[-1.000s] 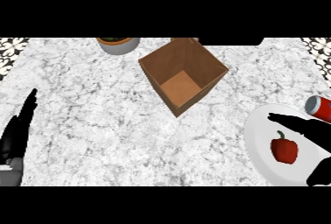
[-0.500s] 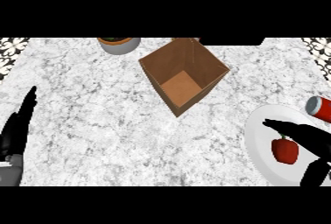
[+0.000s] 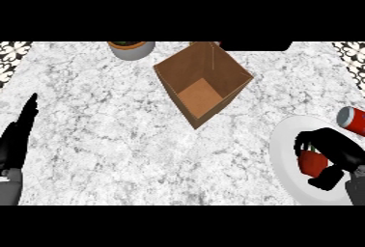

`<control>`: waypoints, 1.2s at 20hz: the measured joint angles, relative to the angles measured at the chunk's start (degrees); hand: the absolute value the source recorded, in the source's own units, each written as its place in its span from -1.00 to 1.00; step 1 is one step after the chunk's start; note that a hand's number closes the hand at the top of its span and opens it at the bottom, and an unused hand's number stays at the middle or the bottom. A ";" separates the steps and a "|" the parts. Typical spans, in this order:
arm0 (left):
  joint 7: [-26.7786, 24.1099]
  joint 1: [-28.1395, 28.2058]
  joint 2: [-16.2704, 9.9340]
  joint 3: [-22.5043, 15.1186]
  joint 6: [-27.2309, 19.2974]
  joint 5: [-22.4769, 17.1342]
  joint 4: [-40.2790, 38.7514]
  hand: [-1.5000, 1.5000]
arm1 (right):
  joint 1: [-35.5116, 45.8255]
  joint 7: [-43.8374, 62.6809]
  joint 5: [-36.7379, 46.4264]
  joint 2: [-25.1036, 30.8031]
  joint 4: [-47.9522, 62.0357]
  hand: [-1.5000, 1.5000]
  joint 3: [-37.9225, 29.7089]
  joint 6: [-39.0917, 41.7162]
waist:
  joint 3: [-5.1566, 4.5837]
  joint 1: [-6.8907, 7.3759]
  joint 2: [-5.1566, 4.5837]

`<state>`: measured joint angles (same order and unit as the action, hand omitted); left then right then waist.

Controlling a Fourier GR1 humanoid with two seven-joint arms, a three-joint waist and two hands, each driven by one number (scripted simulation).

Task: Pick the bell pepper from the plate and place it in the cardboard box

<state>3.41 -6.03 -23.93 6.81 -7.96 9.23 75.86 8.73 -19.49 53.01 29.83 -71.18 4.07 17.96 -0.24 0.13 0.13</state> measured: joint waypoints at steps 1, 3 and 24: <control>0.34 -0.08 0.01 0.11 0.22 0.10 0.25 0.00 | -0.29 0.41 0.26 -0.33 -0.43 1.00 -0.50 -0.89 | 0.01 -0.06 0.00; 0.26 -0.26 0.57 0.03 0.08 0.53 -0.25 0.00 | 0.31 2.70 1.05 -1.90 -0.04 1.00 -1.36 -2.58 | -0.07 -0.12 0.03; 0.94 1.15 1.33 1.22 0.90 1.89 1.70 0.00 | 2.53 21.43 2.29 -8.40 -29.78 1.00 -8.10 -10.64 | 0.20 -0.36 0.08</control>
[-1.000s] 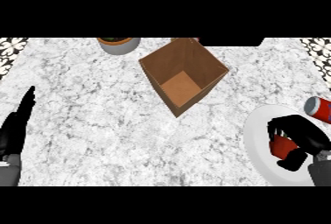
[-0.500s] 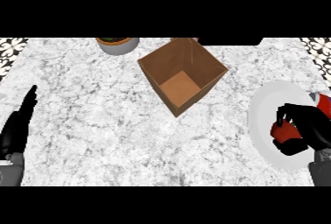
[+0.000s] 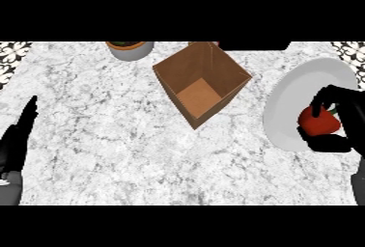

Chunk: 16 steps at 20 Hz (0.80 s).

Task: Pick the bell pepper from the plate and place it in the cardboard box

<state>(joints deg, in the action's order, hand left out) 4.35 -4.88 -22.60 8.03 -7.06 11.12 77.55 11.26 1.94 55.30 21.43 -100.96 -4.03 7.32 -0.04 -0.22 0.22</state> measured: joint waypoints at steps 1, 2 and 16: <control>-0.53 -0.42 0.43 -0.05 -0.22 0.21 -0.88 0.00 | 1.12 0.78 -0.19 -0.51 -1.30 1.00 0.60 0.90 | 0.00 0.02 -0.03; -0.81 0.08 0.50 -0.01 -0.09 0.25 -0.52 0.00 | 2.32 1.53 -0.50 -0.92 -2.29 1.00 1.10 2.02 | 0.00 0.14 -0.05; -1.15 -1.56 1.08 0.57 0.98 1.20 -1.56 0.00 | 28.08 15.96 -5.47 -14.99 8.99 1.00 3.27 6.65 | 0.00 1.02 -0.29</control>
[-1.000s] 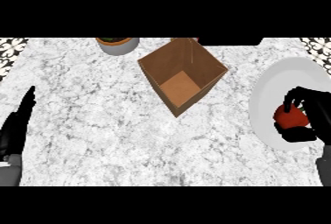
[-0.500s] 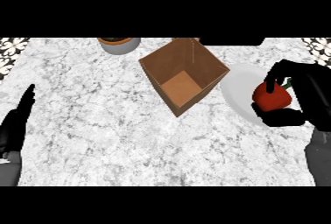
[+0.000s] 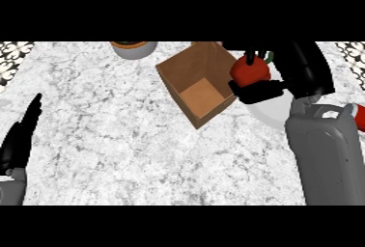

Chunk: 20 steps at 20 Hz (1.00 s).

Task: Pick the bell pepper from the plate and place it in the cardboard box

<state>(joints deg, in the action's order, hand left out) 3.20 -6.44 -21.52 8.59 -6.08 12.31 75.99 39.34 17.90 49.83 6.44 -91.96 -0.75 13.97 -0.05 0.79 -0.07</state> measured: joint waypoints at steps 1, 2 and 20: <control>-0.51 -0.09 -0.08 0.26 0.11 -0.03 -0.55 0.00 | 1.25 -0.20 0.07 -0.91 2.50 1.00 -0.25 -1.47 | 0.00 0.02 -0.02; -0.55 0.82 -0.12 0.45 0.52 -0.35 0.35 0.00 | 2.70 0.26 -0.35 -1.45 4.22 1.00 -0.90 -1.87 | 0.01 0.08 -0.02; 0.67 -1.91 1.14 -0.20 0.78 1.32 0.86 0.00 | 27.01 -3.09 -1.62 -6.17 56.51 -1.00 -5.26 -26.06 | 0.01 2.12 -0.88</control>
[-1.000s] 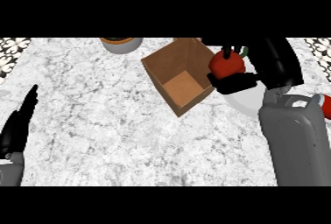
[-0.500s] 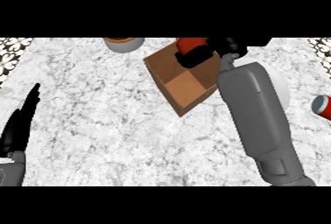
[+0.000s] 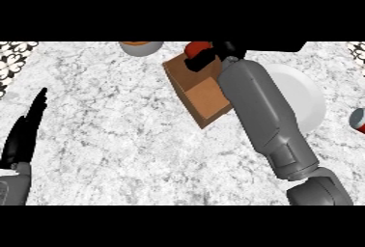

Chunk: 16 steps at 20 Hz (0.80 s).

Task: Pick the bell pepper from the plate and place it in the cardboard box

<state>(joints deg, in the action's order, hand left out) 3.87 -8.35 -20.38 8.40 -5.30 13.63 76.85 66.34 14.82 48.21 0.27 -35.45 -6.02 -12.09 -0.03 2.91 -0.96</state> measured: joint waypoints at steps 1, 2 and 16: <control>0.02 -0.28 -0.07 0.01 0.17 -0.02 -0.14 0.00 | 0.09 -0.06 -1.20 -0.06 1.99 -1.00 -0.33 -0.92 | 0.01 0.19 -0.05; 0.48 -0.70 0.08 -0.29 0.18 0.17 0.17 0.00 | 0.83 -0.02 -1.97 -0.11 3.97 -1.00 -1.19 -1.64 | 0.02 0.34 -0.14; 0.04 -1.10 0.47 -0.02 0.46 0.48 -0.62 0.00 | 4.54 -16.00 -10.29 0.18 14.80 -1.00 -9.75 -12.98 | 0.07 0.44 -0.30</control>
<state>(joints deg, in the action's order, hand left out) 3.91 -9.45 -19.91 8.38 -4.84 14.11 76.23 70.88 -1.18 37.92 0.46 -20.66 -15.76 -25.07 0.04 3.35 -1.26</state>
